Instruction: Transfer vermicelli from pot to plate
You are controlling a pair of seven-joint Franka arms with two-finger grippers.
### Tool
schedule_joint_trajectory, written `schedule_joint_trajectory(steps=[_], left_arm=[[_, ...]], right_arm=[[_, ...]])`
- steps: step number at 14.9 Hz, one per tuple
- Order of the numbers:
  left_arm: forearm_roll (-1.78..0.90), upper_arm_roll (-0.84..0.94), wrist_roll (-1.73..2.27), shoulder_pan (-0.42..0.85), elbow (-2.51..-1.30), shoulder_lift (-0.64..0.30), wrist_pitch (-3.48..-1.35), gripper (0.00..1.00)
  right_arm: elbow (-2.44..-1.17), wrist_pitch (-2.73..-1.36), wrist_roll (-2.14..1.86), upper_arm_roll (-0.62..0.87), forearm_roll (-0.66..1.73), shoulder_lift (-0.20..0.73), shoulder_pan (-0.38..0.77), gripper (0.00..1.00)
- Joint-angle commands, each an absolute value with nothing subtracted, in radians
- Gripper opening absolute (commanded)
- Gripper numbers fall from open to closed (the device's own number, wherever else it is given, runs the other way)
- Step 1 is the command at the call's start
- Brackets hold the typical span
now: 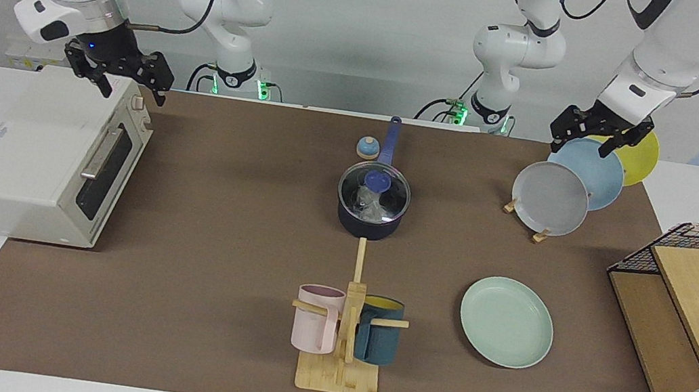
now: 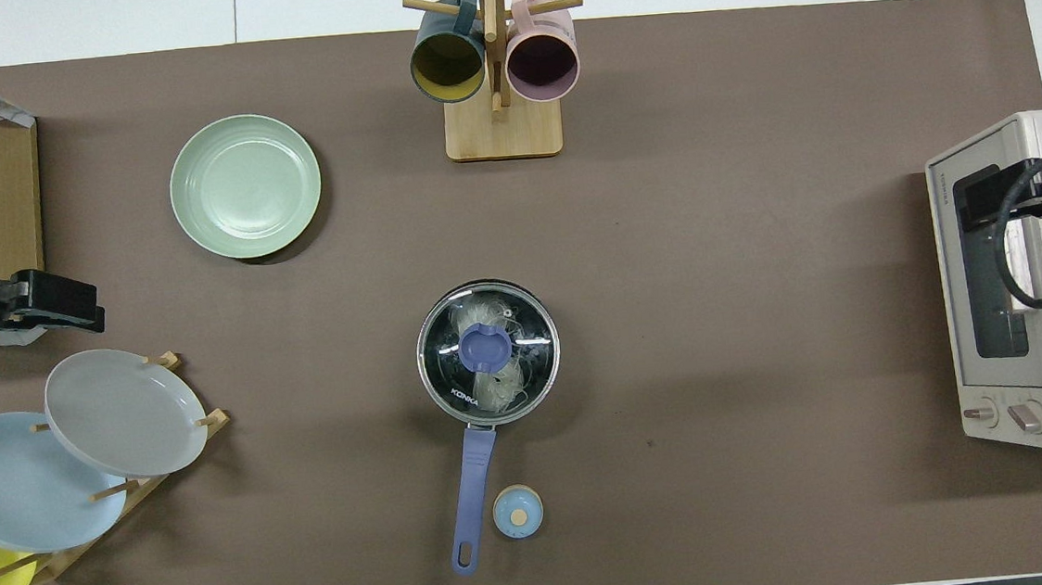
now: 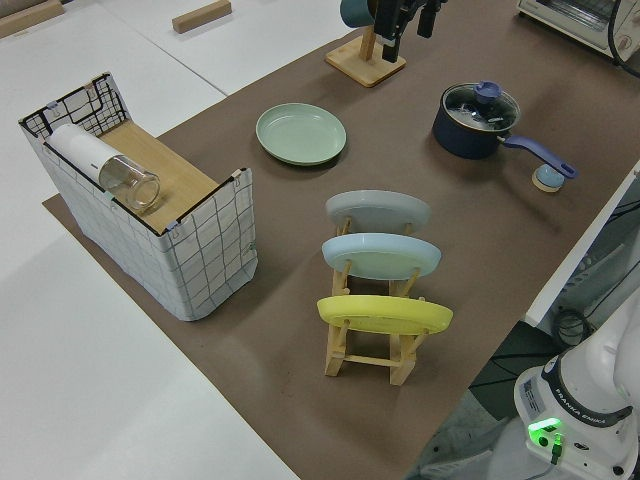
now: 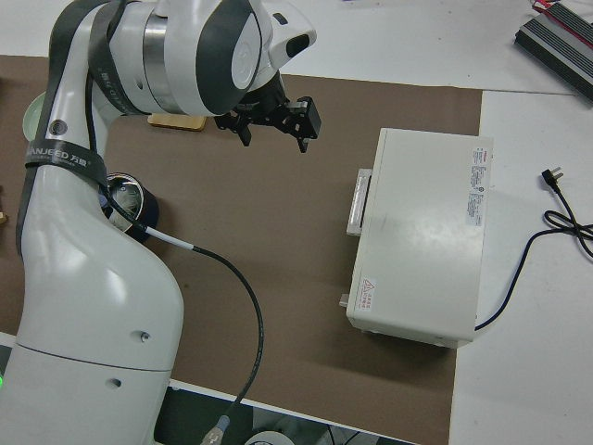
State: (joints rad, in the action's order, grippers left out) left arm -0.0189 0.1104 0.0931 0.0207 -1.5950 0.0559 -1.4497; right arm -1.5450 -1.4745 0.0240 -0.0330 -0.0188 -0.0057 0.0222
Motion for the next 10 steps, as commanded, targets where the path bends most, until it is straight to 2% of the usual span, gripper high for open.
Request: schedule_joint_trajectory(steps=[1, 10], left_arm=[[-0.015, 0.103, 0.103, 0.029, -1.6, 0.064, -1.443, 1.0], [-0.015, 0.103, 0.103, 0.029, -1.6, 0.064, -1.443, 1.0]], right_arm=[[-1.552, -1.491, -0.005, -0.029, -0.005, -0.017, 0.015, 1.0], [-1.563, -1.48, -0.001, -0.032, 0.012, -0.021, 0.015, 1.0]])
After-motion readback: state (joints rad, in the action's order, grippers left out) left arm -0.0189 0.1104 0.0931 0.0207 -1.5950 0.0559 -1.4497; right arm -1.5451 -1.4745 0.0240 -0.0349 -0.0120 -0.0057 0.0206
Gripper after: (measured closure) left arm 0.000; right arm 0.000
